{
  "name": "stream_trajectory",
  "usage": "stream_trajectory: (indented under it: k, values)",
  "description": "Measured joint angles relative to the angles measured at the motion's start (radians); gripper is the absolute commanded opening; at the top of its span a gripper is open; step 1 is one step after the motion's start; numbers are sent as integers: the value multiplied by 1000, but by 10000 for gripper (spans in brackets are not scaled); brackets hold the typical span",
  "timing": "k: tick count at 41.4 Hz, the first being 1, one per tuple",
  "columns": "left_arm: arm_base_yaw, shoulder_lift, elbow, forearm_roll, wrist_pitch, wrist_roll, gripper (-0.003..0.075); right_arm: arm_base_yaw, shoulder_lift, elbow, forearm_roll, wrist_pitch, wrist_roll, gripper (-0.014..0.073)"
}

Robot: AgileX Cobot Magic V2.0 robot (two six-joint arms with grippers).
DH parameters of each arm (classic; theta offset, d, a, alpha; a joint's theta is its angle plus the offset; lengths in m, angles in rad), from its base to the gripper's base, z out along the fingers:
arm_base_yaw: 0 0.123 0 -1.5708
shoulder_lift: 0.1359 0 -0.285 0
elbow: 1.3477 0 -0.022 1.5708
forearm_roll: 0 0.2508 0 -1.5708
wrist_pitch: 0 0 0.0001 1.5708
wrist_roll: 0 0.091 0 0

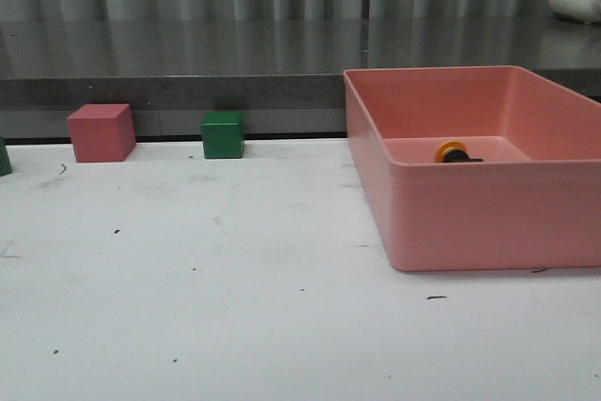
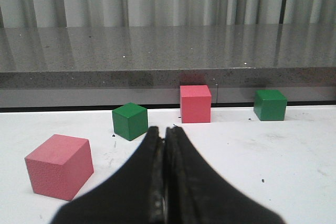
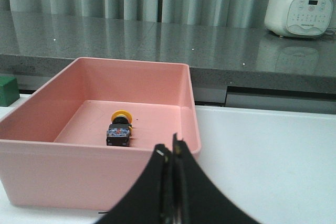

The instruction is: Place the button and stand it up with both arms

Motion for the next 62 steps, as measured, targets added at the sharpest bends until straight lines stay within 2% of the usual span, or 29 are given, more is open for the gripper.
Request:
stream_trajectory:
  k: [37, 48, 54, 62]
  values:
    - [0, 0, 0, 0, -5, 0, -20, 0, 0, 0, 0, -22, 0, -69]
    - [0, 0, 0, -10, -115, 0, -20, 0, 0, -3, 0, -84, 0, -69]
    - [0, 0, -46, -17, -106, 0, -20, 0, 0, -101, 0, -2, 0, -69]
    - [0, 0, -260, -17, 22, 0, -20, 0, 14, -325, -4, 164, 0, -69]
